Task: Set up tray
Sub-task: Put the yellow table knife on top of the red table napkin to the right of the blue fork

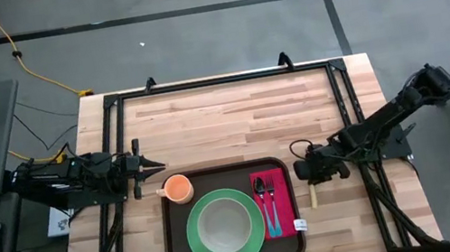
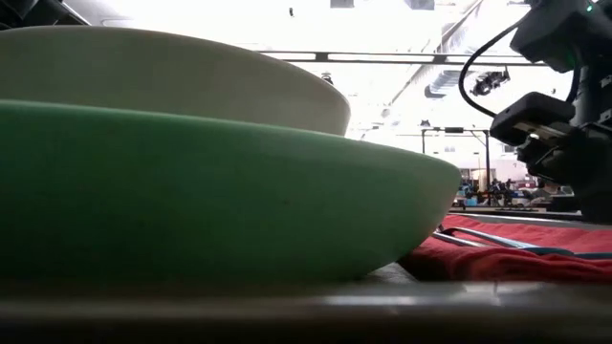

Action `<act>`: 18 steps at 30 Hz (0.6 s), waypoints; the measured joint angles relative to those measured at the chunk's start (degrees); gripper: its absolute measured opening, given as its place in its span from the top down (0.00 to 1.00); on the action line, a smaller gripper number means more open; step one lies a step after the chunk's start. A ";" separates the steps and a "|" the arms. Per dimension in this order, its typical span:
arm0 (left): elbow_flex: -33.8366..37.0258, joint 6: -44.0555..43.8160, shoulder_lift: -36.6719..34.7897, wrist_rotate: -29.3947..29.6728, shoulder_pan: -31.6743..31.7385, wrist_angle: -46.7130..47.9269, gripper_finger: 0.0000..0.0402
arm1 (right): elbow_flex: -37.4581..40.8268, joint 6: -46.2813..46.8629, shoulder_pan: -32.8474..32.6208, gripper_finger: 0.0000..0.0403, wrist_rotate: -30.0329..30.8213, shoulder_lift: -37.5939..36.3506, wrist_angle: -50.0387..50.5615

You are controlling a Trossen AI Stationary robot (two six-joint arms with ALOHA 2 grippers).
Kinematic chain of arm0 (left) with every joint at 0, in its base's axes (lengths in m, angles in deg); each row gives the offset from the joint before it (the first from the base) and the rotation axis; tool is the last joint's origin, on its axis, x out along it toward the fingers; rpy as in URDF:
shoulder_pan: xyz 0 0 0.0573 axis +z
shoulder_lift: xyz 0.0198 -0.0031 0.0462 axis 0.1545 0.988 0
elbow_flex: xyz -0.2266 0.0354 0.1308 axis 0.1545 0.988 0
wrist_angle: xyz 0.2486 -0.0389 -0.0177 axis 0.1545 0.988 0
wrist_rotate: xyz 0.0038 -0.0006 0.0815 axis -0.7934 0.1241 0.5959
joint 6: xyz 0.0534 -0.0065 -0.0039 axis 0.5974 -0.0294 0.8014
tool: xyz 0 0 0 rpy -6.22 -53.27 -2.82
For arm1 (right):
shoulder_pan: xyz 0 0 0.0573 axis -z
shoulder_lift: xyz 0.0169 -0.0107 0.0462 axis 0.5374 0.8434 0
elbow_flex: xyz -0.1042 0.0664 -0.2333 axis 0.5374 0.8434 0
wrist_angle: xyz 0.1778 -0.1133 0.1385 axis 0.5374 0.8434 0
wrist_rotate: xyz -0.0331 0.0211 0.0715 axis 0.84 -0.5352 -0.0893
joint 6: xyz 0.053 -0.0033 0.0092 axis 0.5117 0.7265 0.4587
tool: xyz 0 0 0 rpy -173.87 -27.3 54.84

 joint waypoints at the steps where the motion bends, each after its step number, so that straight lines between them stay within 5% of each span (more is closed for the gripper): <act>1: 0.00 0.00 0.00 0.01 0.01 0.00 0.82 | 0.00 -0.25 0.00 0.93 -0.02 0.00 0.04; 18: 0.00 0.00 0.02 0.18 0.00 -0.02 0.82 | 0.00 -0.54 -0.07 0.93 -3.41 0.17 1.38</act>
